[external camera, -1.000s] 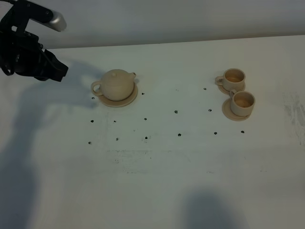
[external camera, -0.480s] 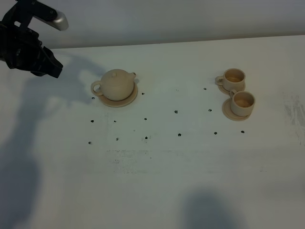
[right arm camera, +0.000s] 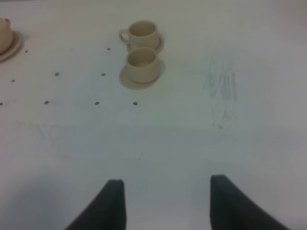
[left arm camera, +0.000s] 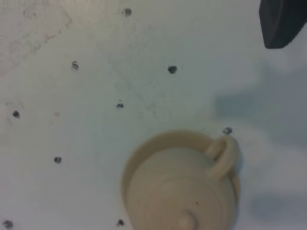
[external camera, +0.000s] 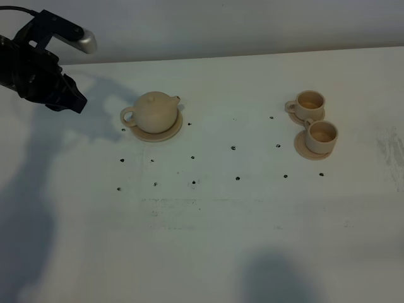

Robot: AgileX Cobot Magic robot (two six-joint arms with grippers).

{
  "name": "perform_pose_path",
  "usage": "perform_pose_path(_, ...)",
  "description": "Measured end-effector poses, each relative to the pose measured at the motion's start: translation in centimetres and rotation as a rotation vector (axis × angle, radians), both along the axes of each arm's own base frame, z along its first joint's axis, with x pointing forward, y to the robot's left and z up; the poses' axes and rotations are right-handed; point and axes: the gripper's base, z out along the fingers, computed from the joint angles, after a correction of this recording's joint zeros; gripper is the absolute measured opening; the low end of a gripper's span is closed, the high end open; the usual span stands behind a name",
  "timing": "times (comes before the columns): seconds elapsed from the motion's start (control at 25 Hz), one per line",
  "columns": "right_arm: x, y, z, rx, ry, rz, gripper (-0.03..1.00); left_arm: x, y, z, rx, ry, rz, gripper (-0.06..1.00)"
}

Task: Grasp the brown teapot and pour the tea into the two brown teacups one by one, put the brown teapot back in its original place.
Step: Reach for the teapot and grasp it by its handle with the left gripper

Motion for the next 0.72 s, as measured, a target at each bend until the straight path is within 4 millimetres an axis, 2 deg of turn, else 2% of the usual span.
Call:
perform_pose_path(0.36,0.0,0.0,0.0,0.002,0.0,0.0,0.4,-0.2,-2.9,-0.1,0.062,-0.026,-0.103,0.31)
perform_pose_path(0.72,0.0,0.0,0.0,0.005,0.0,0.0,0.4,2.4,-2.7,-3.0,0.167,-0.01,-0.143,0.31)
